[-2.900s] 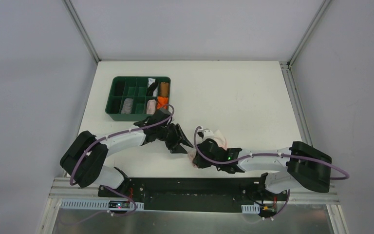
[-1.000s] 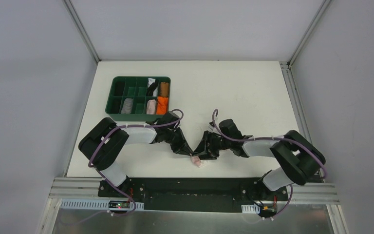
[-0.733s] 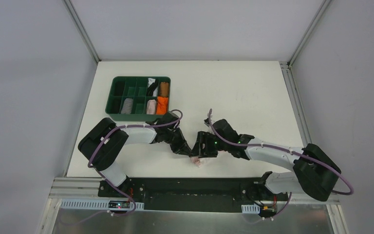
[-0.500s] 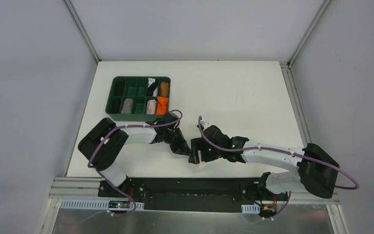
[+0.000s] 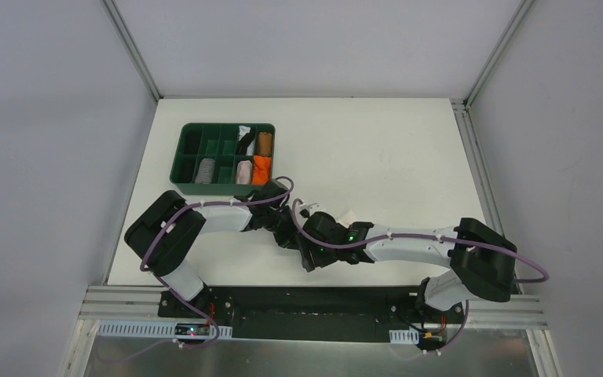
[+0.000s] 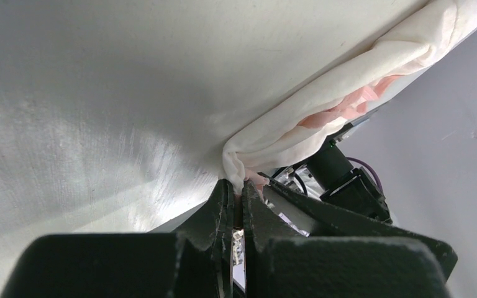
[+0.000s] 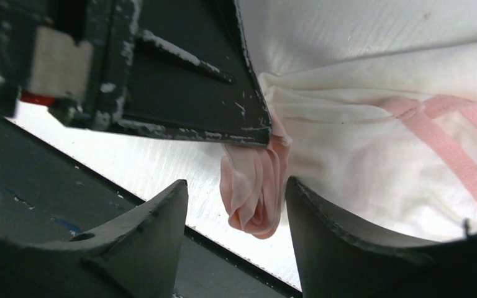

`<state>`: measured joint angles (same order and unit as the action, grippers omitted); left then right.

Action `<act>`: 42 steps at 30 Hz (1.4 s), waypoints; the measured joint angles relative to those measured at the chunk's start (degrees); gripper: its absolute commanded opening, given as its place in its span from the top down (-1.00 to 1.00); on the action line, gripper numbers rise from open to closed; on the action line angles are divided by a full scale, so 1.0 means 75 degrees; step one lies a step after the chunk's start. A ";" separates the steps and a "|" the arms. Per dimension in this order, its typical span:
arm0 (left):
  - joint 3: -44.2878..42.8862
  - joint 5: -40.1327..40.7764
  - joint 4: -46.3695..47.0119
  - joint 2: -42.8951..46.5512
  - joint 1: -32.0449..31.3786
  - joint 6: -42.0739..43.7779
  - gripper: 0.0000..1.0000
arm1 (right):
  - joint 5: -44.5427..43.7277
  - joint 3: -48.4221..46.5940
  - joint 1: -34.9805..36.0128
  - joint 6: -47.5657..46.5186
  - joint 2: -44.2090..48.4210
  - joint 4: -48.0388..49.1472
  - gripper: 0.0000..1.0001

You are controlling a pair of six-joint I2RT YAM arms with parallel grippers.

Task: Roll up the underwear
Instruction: Roll the underwear to the center of the board.

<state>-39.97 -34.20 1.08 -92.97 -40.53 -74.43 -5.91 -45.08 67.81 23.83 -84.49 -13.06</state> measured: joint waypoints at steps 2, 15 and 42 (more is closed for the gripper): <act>0.0000 0.0000 -0.0003 0.0003 0.0000 0.0003 1.00 | -0.0175 -0.0172 0.0076 -0.0041 -0.0154 -0.0114 0.00; 0.0006 0.0020 -0.0006 0.0020 0.0000 0.0006 1.00 | -0.1183 -0.0699 0.0300 0.0137 -0.0501 -0.0807 1.00; 0.0219 -0.0038 0.0265 0.0956 0.0000 0.0449 0.62 | 0.4535 0.2634 -0.2859 0.2637 -0.0149 0.4299 1.00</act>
<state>-38.33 -34.48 3.07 -85.80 -40.53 -71.07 28.10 -25.32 46.37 43.62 -85.60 19.18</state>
